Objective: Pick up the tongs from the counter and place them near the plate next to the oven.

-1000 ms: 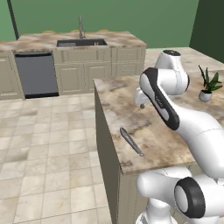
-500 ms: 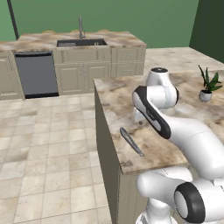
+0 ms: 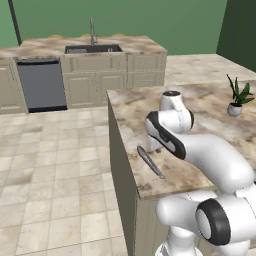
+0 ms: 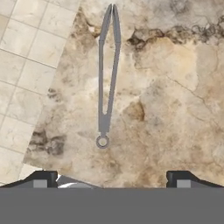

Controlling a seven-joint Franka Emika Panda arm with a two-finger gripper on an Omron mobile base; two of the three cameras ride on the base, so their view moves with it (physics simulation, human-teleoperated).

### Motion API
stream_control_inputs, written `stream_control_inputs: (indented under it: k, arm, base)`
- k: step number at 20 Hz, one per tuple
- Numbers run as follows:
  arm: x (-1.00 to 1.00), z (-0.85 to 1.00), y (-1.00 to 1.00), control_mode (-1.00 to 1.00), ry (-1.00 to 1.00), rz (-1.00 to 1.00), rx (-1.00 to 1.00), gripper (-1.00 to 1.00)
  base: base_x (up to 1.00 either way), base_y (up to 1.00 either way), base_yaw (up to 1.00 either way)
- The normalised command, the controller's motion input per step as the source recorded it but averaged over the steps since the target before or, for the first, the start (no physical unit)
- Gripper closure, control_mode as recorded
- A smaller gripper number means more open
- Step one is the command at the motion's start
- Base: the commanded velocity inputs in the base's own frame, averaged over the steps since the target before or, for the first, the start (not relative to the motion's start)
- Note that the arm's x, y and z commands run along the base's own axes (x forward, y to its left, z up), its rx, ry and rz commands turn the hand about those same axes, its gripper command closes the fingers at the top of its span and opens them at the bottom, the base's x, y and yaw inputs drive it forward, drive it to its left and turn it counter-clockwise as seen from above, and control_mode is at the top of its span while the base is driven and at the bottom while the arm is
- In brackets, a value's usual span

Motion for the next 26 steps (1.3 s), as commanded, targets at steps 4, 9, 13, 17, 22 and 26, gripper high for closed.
stream_control_inputs:
  k: [4,9,13,17,22,26]
  arm:
    - [0.31,-0.36,0.0,-1.0,0.0,0.0,0.0,-1.0]
    - [0.22,-0.43,0.0,-1.0,0.0,0.0,0.0,-1.0]
    - [0.13,-0.33,0.16,-1.0,0.0,0.03,0.0,-1.0]
    - [0.14,-0.38,0.18,-1.0,0.0,0.02,0.0,-1.0]
    - [0.12,-0.37,0.04,-1.0,0.0,0.0,0.0,-1.0]
    - [0.05,-0.47,0.06,-1.0,0.0,0.0,0.0,-1.0]
  base:
    - [0.0,0.0,0.0]
    - [0.0,0.0,0.0]
    - [0.0,0.0,0.0]
    - [0.0,0.0,0.0]
    - [0.0,0.0,0.0]
    - [0.0,0.0,0.0]
